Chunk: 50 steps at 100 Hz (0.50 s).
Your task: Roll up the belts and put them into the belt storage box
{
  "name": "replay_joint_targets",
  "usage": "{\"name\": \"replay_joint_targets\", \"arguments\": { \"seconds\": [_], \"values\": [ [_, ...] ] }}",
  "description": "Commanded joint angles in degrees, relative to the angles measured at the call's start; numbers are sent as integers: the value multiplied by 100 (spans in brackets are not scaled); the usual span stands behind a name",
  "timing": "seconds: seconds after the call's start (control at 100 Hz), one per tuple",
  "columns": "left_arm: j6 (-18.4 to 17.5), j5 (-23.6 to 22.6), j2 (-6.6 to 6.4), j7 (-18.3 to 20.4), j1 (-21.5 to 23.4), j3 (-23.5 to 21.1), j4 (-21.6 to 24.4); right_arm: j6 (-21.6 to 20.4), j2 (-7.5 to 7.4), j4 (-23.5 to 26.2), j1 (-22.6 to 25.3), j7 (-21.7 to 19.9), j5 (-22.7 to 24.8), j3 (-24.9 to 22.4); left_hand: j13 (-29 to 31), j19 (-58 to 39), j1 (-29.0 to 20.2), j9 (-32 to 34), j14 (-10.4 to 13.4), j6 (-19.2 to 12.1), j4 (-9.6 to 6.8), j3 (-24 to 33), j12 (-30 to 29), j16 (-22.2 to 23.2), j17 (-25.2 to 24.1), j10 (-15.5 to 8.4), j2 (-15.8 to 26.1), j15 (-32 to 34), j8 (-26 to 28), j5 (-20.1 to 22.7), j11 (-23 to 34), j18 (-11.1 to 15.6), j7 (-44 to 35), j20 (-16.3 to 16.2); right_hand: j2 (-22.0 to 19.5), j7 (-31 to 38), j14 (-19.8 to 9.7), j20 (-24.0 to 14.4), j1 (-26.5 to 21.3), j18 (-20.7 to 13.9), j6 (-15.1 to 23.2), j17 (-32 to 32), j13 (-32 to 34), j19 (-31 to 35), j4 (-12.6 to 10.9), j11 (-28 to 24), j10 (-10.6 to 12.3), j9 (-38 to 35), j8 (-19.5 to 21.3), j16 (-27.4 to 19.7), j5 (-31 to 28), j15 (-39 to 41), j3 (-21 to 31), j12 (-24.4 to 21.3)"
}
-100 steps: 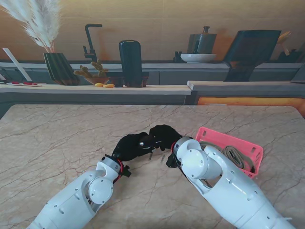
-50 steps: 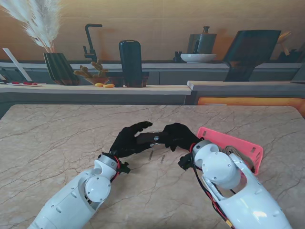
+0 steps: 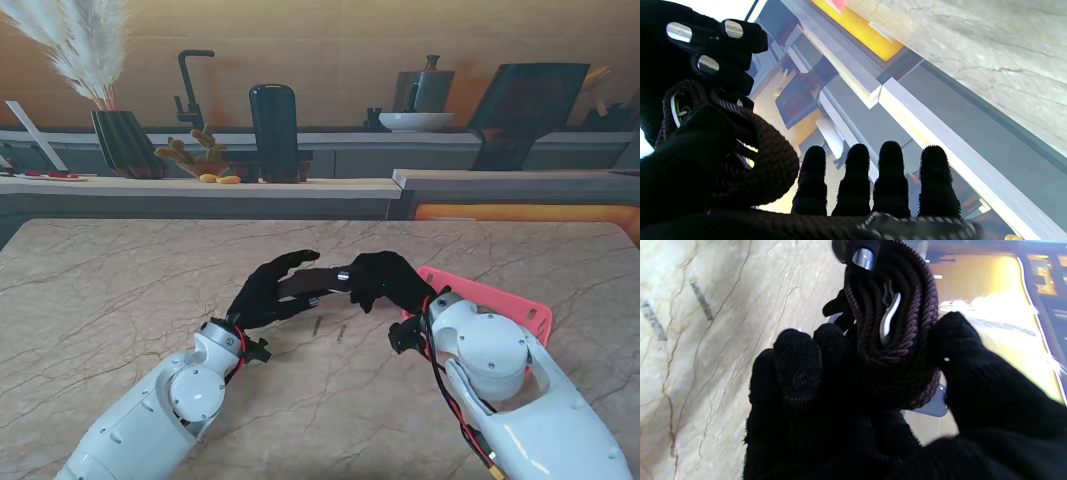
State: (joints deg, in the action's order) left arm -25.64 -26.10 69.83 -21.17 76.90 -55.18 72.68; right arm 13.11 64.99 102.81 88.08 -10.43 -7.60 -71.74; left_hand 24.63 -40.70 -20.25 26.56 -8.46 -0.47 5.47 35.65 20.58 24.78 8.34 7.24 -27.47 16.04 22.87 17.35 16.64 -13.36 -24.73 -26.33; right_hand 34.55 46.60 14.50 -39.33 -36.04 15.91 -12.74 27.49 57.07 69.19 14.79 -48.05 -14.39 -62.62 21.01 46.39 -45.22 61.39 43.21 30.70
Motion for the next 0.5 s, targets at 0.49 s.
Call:
{"name": "replay_joint_targets", "arguments": {
  "seconds": [0.49],
  "values": [
    [-13, 909, 161, 231, 73, 261, 112, 52, 294, -626, -333, 141, -1270, 334, -242, 332, 540, -621, 345, 340, 349, 597, -197, -224, -30, -194, -434, -161, -550, -908, -67, 535, 992, 160, -580, 901, -282, -112, -1004, -341, 1379, 23, -41, 121, -195, -198, 23, 61, 352, 157, -222, 166, 829, 155]
  ]
}}
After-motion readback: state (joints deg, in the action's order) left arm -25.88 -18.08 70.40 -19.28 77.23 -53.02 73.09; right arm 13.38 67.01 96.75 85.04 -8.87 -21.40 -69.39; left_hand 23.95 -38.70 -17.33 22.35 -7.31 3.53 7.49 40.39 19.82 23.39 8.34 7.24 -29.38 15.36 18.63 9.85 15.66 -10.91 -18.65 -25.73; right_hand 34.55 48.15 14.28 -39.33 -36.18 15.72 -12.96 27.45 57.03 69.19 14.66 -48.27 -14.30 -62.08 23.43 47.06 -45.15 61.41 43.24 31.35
